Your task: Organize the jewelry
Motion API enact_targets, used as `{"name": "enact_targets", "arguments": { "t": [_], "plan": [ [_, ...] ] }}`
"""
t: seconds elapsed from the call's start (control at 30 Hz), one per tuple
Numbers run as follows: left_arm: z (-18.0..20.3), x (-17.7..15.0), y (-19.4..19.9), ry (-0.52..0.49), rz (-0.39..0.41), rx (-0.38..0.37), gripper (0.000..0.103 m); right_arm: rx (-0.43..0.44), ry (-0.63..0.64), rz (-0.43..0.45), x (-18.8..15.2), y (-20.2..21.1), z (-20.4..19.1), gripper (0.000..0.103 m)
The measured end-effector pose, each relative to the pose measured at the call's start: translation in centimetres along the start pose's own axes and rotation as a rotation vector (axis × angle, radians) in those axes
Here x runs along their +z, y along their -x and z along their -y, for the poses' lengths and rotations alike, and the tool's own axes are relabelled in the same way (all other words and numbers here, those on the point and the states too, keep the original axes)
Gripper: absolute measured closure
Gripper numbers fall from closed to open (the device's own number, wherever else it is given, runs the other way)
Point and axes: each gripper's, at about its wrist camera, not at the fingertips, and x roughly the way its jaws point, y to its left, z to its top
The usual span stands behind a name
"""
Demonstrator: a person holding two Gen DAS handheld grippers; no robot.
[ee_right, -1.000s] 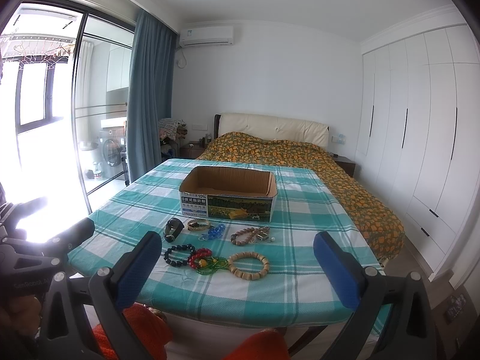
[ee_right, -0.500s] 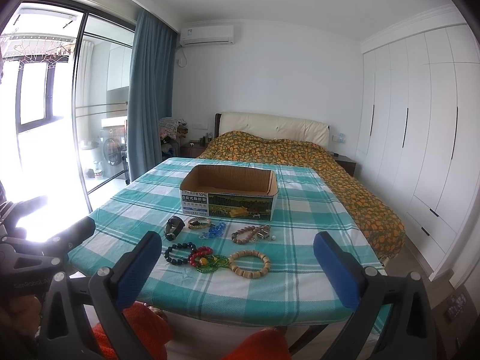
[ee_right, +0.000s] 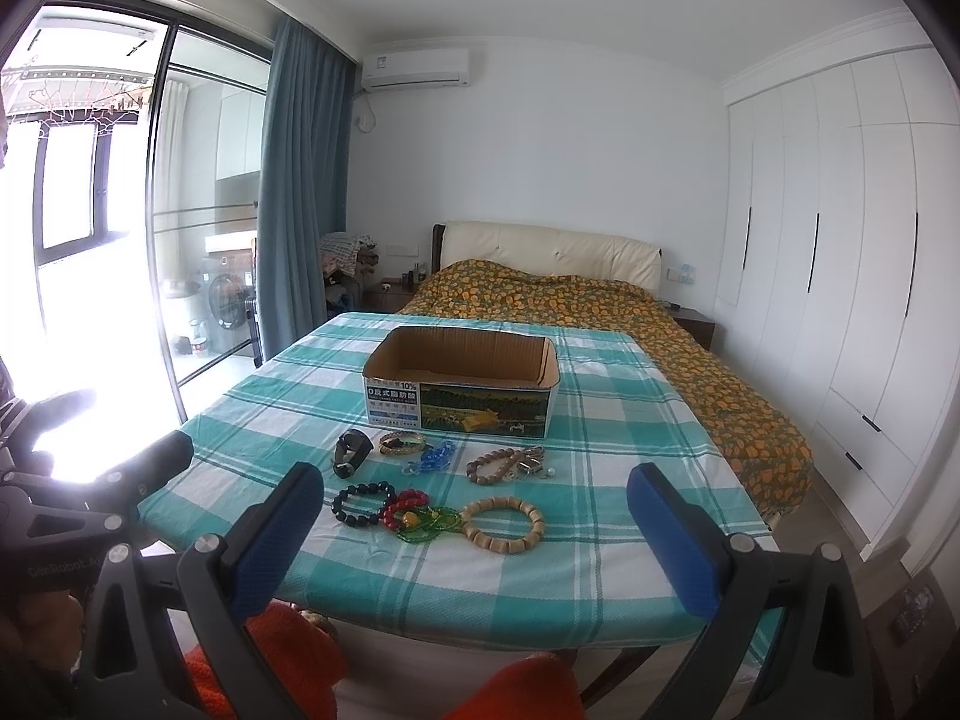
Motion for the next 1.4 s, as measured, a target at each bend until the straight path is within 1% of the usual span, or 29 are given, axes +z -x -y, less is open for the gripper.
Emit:
{"name": "enact_targets", "arguments": {
  "t": [0.8,1.0,1.2,1.3,1.4],
  "plan": [
    [-0.1,0.2,-0.3,-0.014,-0.020,-0.013,0.000,-0.001,0.002,0.002,0.0,0.0,0.1,0.000],
    [-0.3,0.4,-0.7,0.008,-0.032,-0.047,0.000,-0.001,0.001,0.003,0.0,0.0,0.2,0.000],
    [-0.2,0.3,-0.9,0.006,-0.048,-0.041,0.000,-0.003,-0.006,-0.006,0.2,-0.2,0.7,0.000],
    [-0.4,0.4,-1.3,0.017,-0.062,-0.047,0.000,-0.003,-0.005,-0.006,0.4,-0.3,0.8,0.000],
    [-0.7,0.2,-1.5,0.030,-0.075,-0.037,0.000,-0.003,-0.003,-0.006,0.4,-0.4,0.9,0.000]
  ]
}}
